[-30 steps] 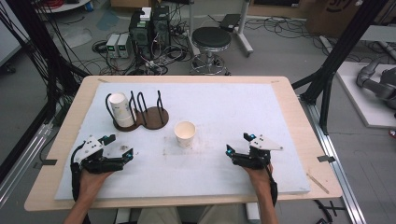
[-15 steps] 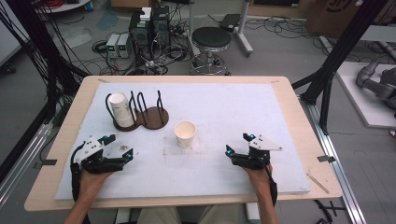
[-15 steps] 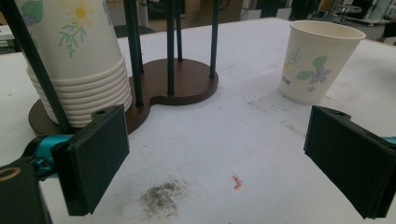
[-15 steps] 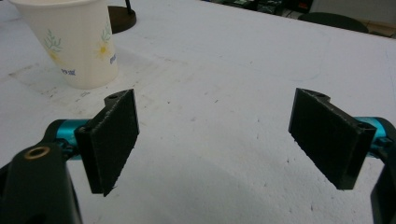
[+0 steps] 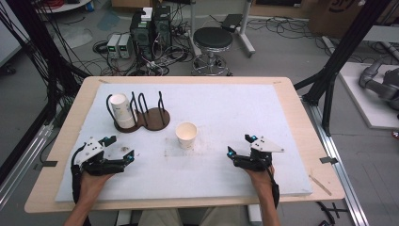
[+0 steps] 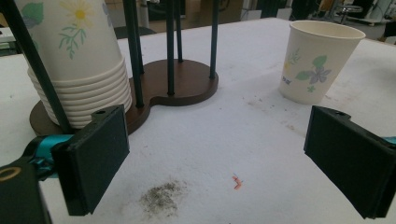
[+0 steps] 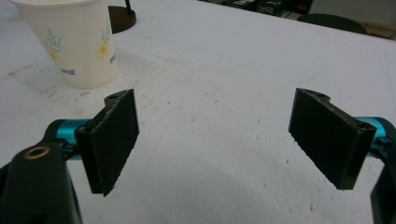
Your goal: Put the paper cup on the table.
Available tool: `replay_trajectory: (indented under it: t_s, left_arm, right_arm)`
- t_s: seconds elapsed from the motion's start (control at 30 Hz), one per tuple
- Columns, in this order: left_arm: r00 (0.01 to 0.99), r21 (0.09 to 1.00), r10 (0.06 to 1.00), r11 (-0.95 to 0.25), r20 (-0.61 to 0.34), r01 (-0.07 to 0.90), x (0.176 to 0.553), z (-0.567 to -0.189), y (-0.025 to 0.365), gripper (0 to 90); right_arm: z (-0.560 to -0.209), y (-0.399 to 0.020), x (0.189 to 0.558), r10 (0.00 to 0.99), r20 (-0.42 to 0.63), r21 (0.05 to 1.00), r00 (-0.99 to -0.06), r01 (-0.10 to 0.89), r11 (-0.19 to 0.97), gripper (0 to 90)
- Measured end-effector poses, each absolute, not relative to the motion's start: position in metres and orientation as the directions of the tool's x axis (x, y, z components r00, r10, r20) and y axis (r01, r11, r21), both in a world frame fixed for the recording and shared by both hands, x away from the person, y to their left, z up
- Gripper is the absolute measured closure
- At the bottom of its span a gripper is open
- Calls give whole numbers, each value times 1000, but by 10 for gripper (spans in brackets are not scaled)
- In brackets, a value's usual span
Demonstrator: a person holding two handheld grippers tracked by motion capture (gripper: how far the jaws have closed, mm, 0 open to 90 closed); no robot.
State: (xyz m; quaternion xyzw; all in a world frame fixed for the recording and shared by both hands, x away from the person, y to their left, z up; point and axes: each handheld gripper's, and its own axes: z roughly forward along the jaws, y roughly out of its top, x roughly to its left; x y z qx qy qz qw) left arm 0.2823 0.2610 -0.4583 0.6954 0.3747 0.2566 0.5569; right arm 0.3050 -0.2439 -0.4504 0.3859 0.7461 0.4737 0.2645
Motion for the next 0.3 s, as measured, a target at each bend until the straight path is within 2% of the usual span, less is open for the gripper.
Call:
replay_trajectory:
  t_s: [0.3]
  left_arm:
    - [581,966,811,-92,-67,241,283,-458,261,67]
  right_arm:
    - [-450,-243,304,826,-39,909,-563,323,264,164]
